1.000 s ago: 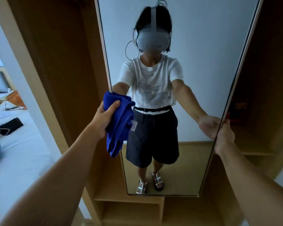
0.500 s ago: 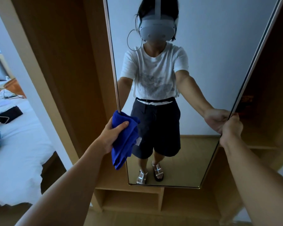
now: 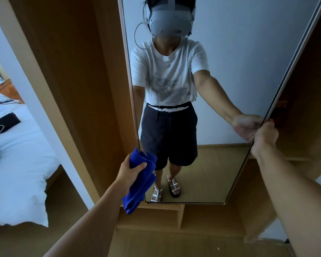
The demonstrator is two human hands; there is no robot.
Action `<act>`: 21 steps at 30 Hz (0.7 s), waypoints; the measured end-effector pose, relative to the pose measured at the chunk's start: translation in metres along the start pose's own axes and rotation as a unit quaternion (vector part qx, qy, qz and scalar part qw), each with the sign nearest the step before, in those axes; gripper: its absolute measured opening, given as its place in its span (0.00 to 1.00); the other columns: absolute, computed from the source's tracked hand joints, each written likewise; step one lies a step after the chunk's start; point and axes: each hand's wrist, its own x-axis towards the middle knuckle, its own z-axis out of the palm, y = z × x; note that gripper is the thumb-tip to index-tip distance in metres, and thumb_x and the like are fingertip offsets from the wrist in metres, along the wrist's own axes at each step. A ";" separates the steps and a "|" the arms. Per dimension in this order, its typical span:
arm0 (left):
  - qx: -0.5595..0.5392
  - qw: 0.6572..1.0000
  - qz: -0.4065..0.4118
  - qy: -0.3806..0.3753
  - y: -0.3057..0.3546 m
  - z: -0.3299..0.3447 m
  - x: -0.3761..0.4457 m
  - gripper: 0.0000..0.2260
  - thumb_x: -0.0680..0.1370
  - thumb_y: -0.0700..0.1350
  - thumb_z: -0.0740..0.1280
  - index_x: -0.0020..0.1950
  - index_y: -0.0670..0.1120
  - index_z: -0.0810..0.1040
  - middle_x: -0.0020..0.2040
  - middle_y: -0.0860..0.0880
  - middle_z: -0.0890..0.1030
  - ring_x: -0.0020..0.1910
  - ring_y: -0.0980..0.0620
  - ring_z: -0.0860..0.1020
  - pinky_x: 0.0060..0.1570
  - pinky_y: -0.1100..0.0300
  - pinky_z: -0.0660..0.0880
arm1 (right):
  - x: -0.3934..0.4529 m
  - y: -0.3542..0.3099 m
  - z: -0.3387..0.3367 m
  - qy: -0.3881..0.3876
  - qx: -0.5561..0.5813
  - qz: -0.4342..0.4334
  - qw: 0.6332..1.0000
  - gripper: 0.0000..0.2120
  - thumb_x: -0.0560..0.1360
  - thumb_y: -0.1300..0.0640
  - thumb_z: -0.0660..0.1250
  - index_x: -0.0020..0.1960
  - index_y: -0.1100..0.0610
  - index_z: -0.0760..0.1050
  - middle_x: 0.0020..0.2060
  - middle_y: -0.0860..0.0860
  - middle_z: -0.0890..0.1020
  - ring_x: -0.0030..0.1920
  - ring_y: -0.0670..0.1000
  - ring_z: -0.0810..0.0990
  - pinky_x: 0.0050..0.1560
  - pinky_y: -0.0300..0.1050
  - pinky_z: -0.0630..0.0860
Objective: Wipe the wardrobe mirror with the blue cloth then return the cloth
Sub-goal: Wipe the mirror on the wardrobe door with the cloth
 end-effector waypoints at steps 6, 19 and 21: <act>-0.037 0.989 -0.116 0.079 -0.044 -0.008 -0.020 0.18 0.75 0.44 0.69 0.63 0.52 0.71 0.53 0.45 0.77 0.52 0.42 0.76 0.57 0.41 0.74 | -0.008 0.012 -0.022 0.038 -0.193 -0.008 0.980 0.23 0.82 0.45 0.49 0.70 0.57 0.67 0.66 0.57 0.73 0.67 0.58 0.70 0.61 0.47 0.66; -0.044 0.951 -0.287 -0.108 -0.012 0.025 -0.062 0.30 0.63 0.52 0.73 0.61 0.39 0.75 0.54 0.37 0.81 0.53 0.38 0.79 0.53 0.48 0.75 | -0.158 0.106 -0.027 -0.478 -0.356 0.113 0.795 0.39 0.68 0.23 0.52 0.65 0.49 0.73 0.59 0.44 0.76 0.59 0.47 0.75 0.56 0.41 0.72; -0.115 0.950 -0.258 -0.130 0.006 0.055 -0.065 0.24 0.69 0.50 0.70 0.61 0.38 0.77 0.53 0.37 0.81 0.53 0.39 0.79 0.53 0.47 0.75 | -0.169 0.097 -0.022 -0.491 -0.286 0.170 0.805 0.38 0.69 0.29 0.62 0.72 0.48 0.64 0.65 0.46 0.72 0.63 0.48 0.72 0.61 0.40 0.71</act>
